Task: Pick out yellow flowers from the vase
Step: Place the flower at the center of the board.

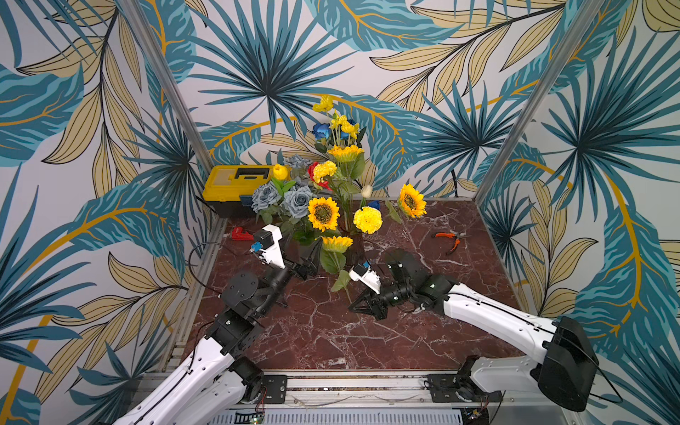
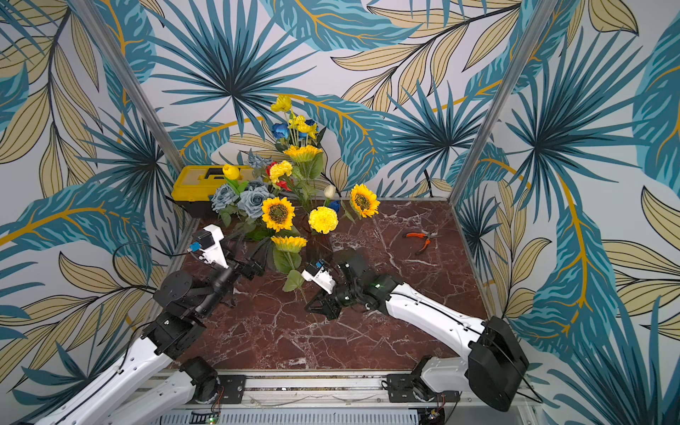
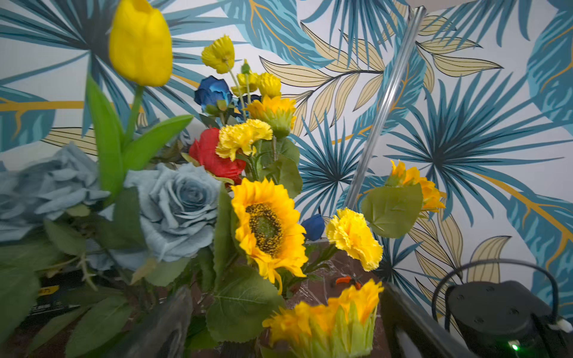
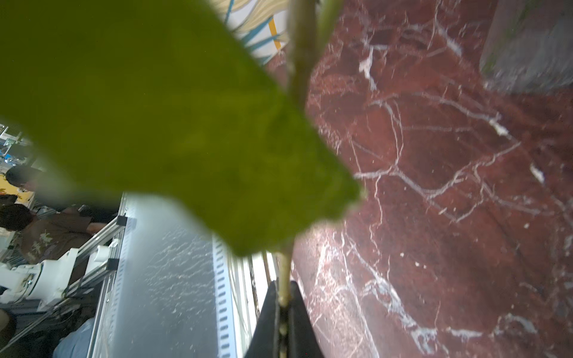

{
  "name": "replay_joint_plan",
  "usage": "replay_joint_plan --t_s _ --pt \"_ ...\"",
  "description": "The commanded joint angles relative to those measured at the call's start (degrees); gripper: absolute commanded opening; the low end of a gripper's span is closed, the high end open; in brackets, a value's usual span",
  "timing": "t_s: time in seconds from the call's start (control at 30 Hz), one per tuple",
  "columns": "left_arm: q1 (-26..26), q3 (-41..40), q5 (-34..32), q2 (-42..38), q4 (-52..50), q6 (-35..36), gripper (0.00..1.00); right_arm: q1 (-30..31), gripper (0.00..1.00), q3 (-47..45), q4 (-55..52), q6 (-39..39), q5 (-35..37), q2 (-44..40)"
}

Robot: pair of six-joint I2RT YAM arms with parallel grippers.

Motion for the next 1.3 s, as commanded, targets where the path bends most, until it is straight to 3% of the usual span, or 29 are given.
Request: replay_joint_plan --t_s 0.0,0.13,0.43,0.77,1.27 --pt "1.0 -0.2 -6.8 0.0 -2.8 0.3 0.97 0.2 0.0 0.2 -9.3 -2.6 -1.5 1.9" --pt "2.0 1.0 -7.4 1.4 -4.7 -0.5 0.97 0.0 0.0 -0.7 -12.0 -1.9 0.6 2.9" --pt "3.2 2.4 -6.1 2.9 -6.5 -0.5 0.98 -4.2 0.0 -2.9 -12.1 9.4 7.3 5.9" --pt "4.0 5.4 -3.7 5.4 -11.8 0.0 0.99 -17.8 0.0 -5.8 -10.9 17.0 10.8 6.0" --pt "4.0 8.5 -1.1 5.3 -21.8 2.3 0.99 -26.3 0.0 3.2 -6.5 18.8 16.2 22.5"
